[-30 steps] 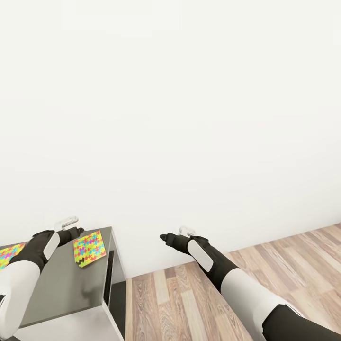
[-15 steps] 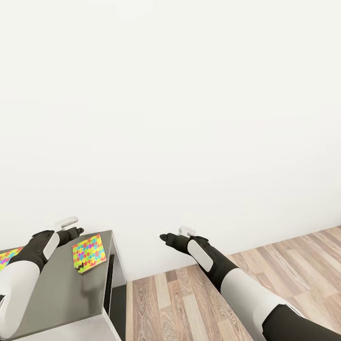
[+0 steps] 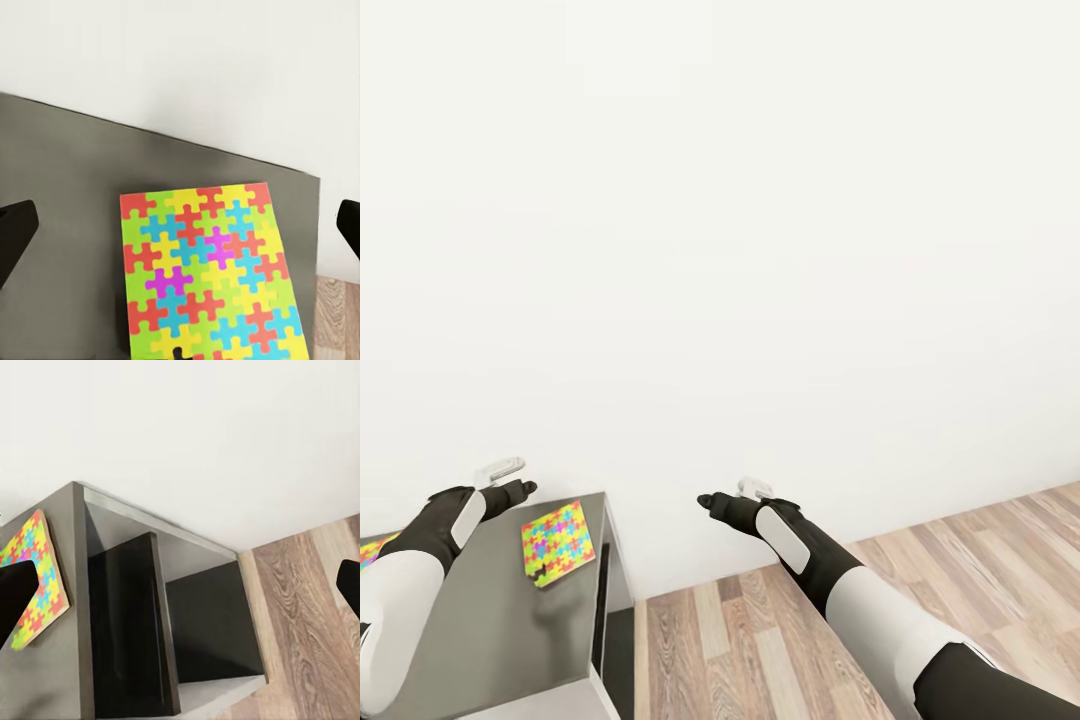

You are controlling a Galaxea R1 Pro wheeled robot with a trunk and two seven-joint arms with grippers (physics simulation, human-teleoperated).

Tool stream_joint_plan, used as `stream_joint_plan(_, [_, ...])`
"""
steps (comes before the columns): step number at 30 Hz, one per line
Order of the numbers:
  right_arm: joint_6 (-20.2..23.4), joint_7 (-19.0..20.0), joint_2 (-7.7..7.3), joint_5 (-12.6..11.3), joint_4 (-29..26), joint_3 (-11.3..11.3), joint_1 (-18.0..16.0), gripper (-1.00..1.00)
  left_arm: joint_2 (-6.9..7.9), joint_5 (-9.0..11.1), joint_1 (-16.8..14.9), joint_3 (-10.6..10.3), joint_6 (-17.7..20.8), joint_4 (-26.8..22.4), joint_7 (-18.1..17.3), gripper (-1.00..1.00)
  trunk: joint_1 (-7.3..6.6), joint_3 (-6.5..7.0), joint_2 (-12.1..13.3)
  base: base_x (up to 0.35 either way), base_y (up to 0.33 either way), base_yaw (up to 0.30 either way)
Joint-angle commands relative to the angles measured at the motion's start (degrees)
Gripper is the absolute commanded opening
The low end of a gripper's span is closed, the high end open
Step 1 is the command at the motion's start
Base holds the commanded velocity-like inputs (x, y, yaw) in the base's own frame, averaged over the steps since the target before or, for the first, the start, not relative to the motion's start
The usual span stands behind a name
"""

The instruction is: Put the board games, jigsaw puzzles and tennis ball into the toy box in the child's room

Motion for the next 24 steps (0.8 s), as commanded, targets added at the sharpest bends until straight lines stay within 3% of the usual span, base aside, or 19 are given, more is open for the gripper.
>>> stream_joint_plan(1, [0.1,-0.5,-0.03,-0.6,-0.1,0.3,-0.1,1.0,-0.01,0.2,-0.1,0.3,0.4,-0.1,-0.2,1.0,0.04,-0.13,-0.1,0.035,0.071,0.0])
stream_joint_plan(15, [0.1,-0.5,-0.03,-0.6,-0.1,0.3,-0.1,1.0,0.01,0.2,-0.1,0.2,0.8,-0.1,-0.2,1.0,0.04,-0.13,-0.1,0.008,0.016,0.0])
stream_joint_plan(24, [0.1,-0.4,-0.12,-0.6,-0.1,0.2,-0.1,1.0,0.16,0.3,-0.1,0.4,4.6,0.1,-0.1,1.0,0.04,-0.13,-0.1,0.0,0.0,0.0])
